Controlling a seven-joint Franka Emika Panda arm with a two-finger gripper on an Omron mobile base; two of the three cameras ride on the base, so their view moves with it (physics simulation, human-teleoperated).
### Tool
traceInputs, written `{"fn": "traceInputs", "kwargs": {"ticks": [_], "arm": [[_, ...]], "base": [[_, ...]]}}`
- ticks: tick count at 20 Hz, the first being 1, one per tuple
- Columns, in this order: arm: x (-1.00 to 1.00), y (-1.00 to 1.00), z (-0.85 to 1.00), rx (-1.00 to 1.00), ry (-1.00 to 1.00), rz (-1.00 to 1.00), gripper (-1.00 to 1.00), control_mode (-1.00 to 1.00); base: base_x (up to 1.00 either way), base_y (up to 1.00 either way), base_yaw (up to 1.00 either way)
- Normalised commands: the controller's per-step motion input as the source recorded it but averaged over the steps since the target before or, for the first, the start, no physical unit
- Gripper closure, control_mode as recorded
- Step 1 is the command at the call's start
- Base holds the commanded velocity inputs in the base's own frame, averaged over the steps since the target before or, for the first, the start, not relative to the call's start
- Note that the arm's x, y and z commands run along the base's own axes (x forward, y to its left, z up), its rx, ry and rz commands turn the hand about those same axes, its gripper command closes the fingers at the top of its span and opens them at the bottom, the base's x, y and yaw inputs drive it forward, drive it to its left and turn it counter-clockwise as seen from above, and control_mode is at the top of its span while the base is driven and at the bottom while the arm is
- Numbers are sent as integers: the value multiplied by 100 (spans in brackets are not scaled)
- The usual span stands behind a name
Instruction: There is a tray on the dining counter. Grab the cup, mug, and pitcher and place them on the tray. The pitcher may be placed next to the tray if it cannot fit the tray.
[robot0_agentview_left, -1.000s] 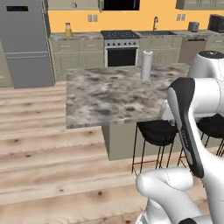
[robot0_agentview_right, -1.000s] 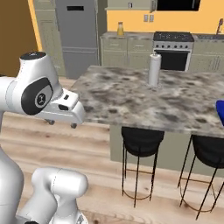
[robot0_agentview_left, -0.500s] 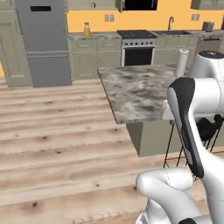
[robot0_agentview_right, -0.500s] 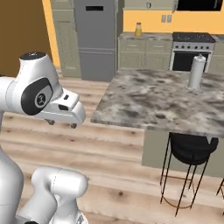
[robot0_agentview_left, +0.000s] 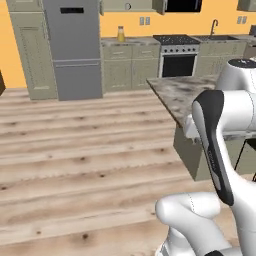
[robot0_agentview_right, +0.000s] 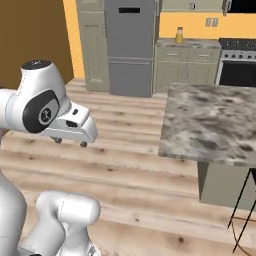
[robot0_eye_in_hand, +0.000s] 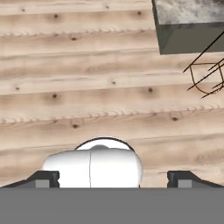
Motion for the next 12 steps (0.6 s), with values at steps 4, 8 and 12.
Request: {"fn": "traceInputs", "kwargs": {"ticks": [4, 8, 12], "arm": [[0, 0, 0, 0, 0, 0, -100, 100], [0, 0, 0, 0, 0, 0, -100, 100], [0, 0, 0, 0, 0, 0, -100, 100]], "base": [[100, 100, -1], [100, 100, 0], [100, 100, -1]]}}
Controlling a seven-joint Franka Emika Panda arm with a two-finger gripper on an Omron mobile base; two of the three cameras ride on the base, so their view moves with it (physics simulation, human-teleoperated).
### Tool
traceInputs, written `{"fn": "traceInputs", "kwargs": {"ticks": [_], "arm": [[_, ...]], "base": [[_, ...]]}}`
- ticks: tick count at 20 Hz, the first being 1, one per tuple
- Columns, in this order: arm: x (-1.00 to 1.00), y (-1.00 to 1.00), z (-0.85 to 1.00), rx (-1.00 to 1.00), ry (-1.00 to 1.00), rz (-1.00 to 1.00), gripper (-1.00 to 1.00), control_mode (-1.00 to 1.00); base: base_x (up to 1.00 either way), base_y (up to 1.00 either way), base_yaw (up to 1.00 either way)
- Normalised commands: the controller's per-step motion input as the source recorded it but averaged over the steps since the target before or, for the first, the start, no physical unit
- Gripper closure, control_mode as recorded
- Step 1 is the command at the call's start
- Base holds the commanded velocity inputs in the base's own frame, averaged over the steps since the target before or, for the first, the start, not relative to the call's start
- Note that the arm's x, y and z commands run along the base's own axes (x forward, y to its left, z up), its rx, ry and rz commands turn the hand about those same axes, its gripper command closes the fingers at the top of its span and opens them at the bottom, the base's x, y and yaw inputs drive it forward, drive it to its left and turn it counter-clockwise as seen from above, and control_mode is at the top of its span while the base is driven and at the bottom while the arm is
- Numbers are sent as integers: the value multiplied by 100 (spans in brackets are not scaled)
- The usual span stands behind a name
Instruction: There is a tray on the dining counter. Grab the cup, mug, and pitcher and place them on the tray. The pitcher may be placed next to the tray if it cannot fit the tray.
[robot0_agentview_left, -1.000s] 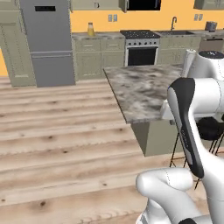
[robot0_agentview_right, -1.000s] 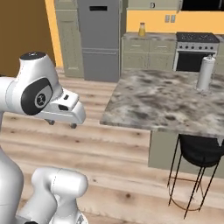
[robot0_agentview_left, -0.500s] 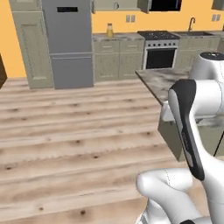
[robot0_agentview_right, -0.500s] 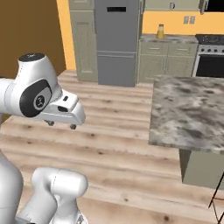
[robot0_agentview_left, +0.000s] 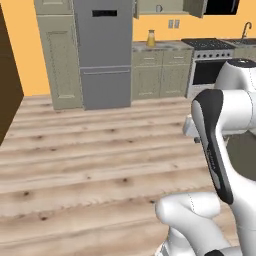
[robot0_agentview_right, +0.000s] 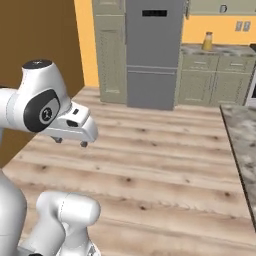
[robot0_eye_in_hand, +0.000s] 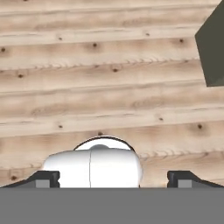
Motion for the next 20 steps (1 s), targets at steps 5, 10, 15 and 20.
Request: {"fn": "traceInputs", "kwargs": {"ticks": [5, 10, 15, 20], "arm": [[0, 0, 0, 0, 0, 0, -100, 100], [0, 0, 0, 0, 0, 0, -100, 100], [0, 0, 0, 0, 0, 0, -100, 100], [0, 0, 0, 0, 0, 0, -100, 100]], "base": [[100, 81, -4], [100, 70, -2], [100, 54, 0], [100, 28, 0]]}}
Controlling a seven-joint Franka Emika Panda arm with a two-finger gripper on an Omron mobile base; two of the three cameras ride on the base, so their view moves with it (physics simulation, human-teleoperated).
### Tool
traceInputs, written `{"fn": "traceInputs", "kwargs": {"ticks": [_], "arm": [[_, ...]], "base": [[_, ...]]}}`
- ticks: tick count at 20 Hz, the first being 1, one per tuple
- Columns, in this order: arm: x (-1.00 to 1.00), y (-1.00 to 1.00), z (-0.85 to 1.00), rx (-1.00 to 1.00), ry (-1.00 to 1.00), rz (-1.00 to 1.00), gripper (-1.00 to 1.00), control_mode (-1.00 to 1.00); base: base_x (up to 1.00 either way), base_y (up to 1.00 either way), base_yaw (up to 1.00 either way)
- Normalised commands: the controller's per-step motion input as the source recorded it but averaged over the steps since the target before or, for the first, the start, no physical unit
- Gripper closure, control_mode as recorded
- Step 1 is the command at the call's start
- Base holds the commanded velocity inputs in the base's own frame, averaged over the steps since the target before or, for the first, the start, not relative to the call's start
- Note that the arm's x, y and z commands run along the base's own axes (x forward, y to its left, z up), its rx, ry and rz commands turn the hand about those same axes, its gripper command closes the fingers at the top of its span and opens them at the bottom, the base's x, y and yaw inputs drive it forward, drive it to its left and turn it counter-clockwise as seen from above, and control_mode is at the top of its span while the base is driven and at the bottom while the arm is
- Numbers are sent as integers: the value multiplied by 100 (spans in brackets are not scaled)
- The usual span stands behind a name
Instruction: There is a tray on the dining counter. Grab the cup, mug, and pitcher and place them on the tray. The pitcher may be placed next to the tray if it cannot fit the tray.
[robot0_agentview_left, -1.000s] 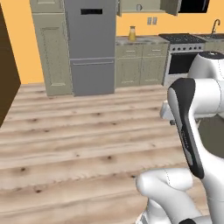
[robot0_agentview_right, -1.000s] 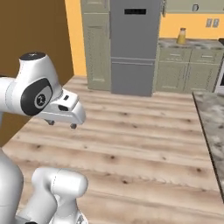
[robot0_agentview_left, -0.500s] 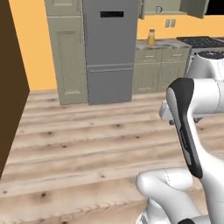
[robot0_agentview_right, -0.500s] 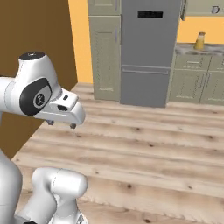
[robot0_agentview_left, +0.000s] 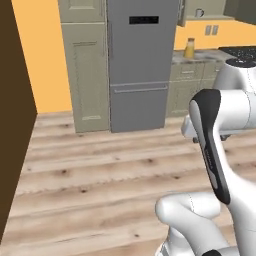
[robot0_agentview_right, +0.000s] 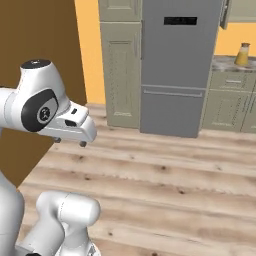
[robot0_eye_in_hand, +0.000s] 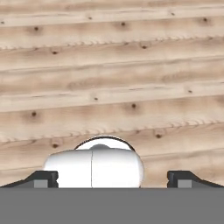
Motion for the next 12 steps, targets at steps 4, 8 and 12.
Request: {"fn": "traceInputs", "kwargs": {"ticks": [4, 8, 12], "arm": [[0, 0, 0, 0, 0, 0, -100, 100], [0, 0, 0, 0, 0, 0, -100, 100], [0, 0, 0, 0, 0, 0, -100, 100]], "base": [[100, 20, 0], [100, 9, 0], [100, 0, 0]]}}
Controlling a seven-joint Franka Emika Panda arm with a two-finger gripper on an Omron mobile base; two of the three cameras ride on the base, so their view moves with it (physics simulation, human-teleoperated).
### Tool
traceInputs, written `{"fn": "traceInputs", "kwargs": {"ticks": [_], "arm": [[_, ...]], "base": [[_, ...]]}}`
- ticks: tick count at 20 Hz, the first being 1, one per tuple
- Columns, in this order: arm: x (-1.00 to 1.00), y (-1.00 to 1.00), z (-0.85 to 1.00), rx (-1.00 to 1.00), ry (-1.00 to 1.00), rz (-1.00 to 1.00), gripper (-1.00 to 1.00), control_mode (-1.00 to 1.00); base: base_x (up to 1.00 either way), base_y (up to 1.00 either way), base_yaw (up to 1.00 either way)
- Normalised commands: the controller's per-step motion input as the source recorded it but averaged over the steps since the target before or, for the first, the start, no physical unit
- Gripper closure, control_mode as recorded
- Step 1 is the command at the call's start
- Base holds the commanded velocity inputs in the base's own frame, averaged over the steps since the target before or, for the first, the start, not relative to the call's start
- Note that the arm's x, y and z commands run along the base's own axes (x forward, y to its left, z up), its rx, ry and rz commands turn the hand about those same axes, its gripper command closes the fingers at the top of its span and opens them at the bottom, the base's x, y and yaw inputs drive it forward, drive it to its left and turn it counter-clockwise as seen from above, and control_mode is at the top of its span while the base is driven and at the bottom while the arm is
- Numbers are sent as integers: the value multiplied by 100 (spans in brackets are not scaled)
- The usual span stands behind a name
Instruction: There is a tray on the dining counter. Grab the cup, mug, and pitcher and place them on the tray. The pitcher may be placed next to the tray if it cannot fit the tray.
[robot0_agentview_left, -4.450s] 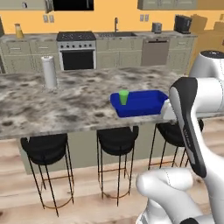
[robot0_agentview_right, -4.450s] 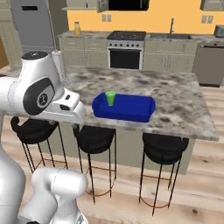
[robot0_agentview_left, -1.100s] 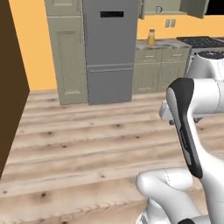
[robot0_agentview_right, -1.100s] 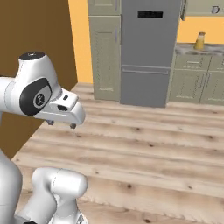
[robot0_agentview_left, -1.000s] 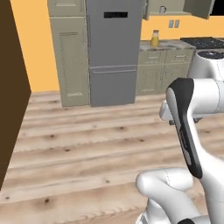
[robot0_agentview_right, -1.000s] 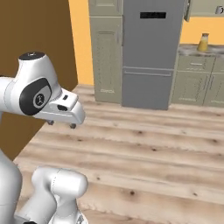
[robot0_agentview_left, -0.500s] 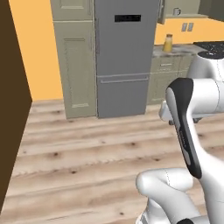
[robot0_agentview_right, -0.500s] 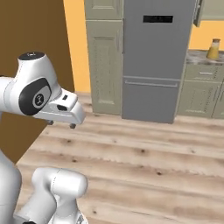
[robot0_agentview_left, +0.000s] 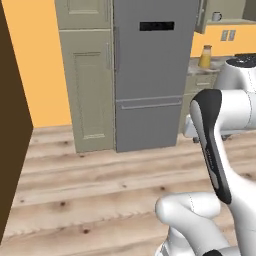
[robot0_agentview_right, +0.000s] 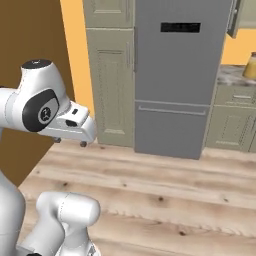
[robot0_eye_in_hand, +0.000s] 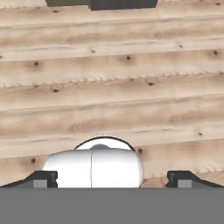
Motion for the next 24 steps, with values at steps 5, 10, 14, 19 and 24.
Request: {"fn": "traceInputs", "kwargs": {"ticks": [5, 10, 14, 19, 24], "arm": [[0, 0, 0, 0, 0, 0, -100, 100], [0, 0, 0, 0, 0, 0, -100, 100], [0, 0, 0, 0, 0, 0, -100, 100], [0, 0, 0, 0, 0, 0, -100, 100], [0, 0, 0, 0, 0, 0, -100, 100]], "base": [[100, 0, 0], [100, 0, 0], [100, 0, 0], [66, -41, 0], [9, -100, 0]]}}
